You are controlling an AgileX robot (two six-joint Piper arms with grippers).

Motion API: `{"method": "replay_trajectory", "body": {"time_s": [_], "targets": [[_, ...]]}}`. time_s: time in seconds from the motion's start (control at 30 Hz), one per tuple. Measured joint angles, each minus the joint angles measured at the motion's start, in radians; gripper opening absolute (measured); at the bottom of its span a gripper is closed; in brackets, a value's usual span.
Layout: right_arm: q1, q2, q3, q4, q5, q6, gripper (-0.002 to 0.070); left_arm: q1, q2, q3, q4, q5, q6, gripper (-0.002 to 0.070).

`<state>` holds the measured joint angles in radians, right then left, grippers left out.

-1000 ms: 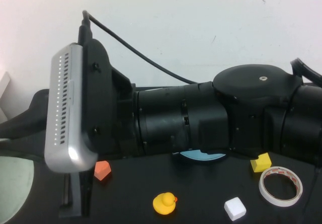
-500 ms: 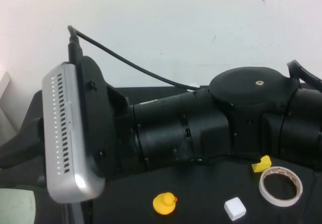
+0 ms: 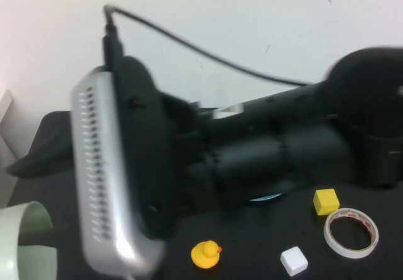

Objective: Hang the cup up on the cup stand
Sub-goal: Adjust the cup with two arms, then place the cup on the cup holder

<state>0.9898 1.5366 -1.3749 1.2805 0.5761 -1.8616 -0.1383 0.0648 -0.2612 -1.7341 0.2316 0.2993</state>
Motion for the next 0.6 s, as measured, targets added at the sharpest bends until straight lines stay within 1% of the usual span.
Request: {"method": "replay_trajectory", "body": {"time_s": [0.2, 0.27, 0.33, 0.43, 0.53, 0.57, 0.6], "targets": [[0.000, -0.121, 0.000, -0.259, 0.046, 0.237, 0.0401, 0.000, 0.024, -0.069, 0.004, 0.005, 0.204, 0.0545], [0.000, -0.158, 0.000, -0.312, 0.061, 0.310, 0.0387, 0.000, 0.050, -0.098, 0.005, 0.013, 0.260, 0.0545], [0.000, -0.188, 0.000, -0.369, 0.087, 0.387, 0.0357, 0.000, 0.085, -0.121, 0.005, 0.026, 0.324, 0.0544], [0.000, -0.238, 0.000, -0.506, 0.169, 0.508, 0.0273, 0.000, 0.160, -0.158, 0.011, 0.075, 0.452, 0.0543], [0.000, -0.298, 0.000, -0.698, 0.298, 0.673, 0.0138, 0.000, 0.263, -0.210, 0.019, 0.131, 0.593, 0.0543], [0.000, -0.317, 0.000, -0.771, 0.346, 0.747, 0.0091, 0.000, 0.300, -0.231, 0.021, 0.152, 0.642, 0.0542], [0.000, -0.336, 0.000, -0.845, 0.393, 0.829, 0.0060, 0.000, 0.339, -0.252, 0.023, 0.169, 0.689, 0.0542]]}}
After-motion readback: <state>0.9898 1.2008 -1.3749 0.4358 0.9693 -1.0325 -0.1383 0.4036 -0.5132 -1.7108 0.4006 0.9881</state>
